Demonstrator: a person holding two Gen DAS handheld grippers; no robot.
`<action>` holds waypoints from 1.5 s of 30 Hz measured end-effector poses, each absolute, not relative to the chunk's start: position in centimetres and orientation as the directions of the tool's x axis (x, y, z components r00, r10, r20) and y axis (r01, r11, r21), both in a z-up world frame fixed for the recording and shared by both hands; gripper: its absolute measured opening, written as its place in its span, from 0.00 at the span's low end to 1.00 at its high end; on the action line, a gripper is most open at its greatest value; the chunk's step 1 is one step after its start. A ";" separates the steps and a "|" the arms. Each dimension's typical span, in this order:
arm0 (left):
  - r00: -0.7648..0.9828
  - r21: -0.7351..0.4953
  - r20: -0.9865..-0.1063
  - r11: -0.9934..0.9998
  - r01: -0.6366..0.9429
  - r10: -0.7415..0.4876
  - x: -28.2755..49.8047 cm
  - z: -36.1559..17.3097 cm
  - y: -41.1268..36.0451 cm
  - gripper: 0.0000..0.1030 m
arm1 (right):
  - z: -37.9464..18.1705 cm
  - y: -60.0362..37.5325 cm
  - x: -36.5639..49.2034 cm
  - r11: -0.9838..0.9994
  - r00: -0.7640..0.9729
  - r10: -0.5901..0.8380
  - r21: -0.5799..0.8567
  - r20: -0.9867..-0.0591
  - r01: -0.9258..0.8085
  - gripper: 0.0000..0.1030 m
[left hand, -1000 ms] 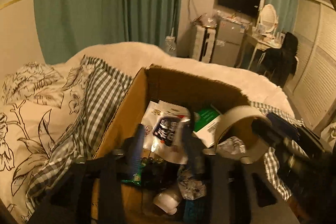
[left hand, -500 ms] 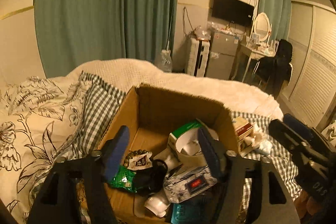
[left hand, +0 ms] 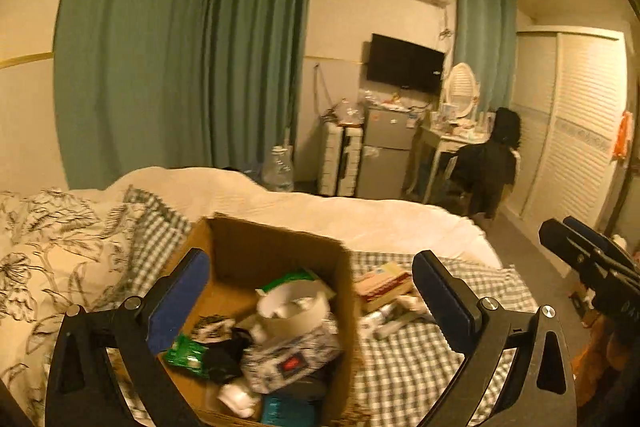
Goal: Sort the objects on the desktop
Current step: 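Withdraw both tools from the cardboard box back toward the item pile, then grasp the blue pocket tissue pack with the right tool while the left grasps the white lace cloth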
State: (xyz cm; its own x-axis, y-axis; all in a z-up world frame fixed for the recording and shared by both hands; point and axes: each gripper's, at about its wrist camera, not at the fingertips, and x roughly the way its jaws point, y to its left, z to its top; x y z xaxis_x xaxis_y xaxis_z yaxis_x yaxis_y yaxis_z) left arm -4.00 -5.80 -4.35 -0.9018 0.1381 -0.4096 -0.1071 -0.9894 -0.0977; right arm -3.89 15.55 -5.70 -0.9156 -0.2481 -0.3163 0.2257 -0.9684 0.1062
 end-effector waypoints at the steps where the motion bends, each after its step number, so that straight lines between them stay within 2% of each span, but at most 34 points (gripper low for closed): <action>1: -0.900 -0.104 -0.409 -0.988 -0.117 0.150 -3.9 -4.4 -5.4 1.00 | -5.5 16.3 -3.6 -0.971 -0.919 -0.238 0.094 -0.314 0.219 0.89; 8: -0.880 -0.149 -0.436 -0.979 -0.136 0.189 -4.0 -5.4 -2.5 1.00 | -6.1 20.0 -3.5 -0.980 -0.926 -0.198 0.054 -0.320 0.191 0.95; 13: -0.875 -0.069 -0.460 -0.989 -0.132 0.149 -4.6 -6.9 1.1 1.00 | -7.4 22.5 -4.5 -0.983 -0.926 -0.181 0.041 -0.330 0.177 0.97; 23: -0.792 -0.040 -0.541 -0.949 -0.312 0.283 -7.3 -12.3 9.3 1.00 | -13.6 27.3 -9.7 -0.993 -0.875 -0.115 0.037 -0.469 0.111 0.98; 32: -0.734 0.000 -0.638 -0.953 -0.304 0.234 -12.4 -19.0 11.7 0.99 | -18.0 26.4 -13.7 -0.958 -0.814 -0.245 0.005 -0.526 0.285 0.98; 36: -0.723 0.010 -0.662 -0.963 -0.268 0.195 -14.7 -20.9 11.1 0.98 | -20.4 26.1 -16.2 -0.954 -0.777 -0.246 0.002 -0.579 0.301 0.97; 38: -0.713 -0.003 -0.676 -0.968 -0.250 0.186 -15.9 -21.8 10.6 0.94 | -21.8 26.4 -17.5 -0.952 -0.751 -0.245 0.005 -0.613 0.306 0.93; 45: -0.712 -0.040 -0.682 -0.981 -0.192 0.167 -19.1 -23.4 10.5 0.94 | -26.1 26.4 -20.0 -0.933 -0.672 -0.250 -0.013 -0.697 0.360 0.90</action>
State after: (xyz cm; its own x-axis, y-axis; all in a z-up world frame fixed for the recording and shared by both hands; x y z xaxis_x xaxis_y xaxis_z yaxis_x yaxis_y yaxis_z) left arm -19.10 10.52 -23.38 -0.7116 0.1670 -0.6825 -0.1918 -0.9806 -0.0400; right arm -20.04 26.36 -26.11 -0.6723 -0.2496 -0.6969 0.3602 -0.9328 -0.0135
